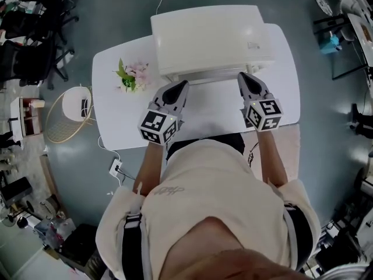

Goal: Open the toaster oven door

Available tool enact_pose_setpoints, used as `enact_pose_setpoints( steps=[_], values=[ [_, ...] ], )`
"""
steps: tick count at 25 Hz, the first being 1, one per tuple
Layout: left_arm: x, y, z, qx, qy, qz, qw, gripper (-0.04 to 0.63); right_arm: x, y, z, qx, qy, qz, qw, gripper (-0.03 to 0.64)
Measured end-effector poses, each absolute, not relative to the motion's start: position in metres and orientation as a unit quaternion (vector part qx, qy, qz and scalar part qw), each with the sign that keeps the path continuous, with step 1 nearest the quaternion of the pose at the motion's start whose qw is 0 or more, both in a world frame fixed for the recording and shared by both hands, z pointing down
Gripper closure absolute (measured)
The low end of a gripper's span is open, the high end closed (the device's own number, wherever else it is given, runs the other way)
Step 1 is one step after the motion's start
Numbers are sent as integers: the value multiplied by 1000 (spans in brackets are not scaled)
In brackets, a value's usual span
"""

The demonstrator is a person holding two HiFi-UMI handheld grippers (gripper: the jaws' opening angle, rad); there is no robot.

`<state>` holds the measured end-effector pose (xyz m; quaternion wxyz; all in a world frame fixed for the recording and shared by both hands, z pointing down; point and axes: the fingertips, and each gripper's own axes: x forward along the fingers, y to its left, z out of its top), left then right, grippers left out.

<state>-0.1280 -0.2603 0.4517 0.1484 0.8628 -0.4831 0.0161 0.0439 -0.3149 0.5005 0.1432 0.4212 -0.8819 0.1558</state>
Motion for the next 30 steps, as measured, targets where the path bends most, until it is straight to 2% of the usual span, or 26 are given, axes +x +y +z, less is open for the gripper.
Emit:
enact_pose_setpoints(
  steps=[30],
  values=[
    [-142,-248,453,858,-490,8,150,577,36,-319,529,419,-869,156,212,611]
  ],
)
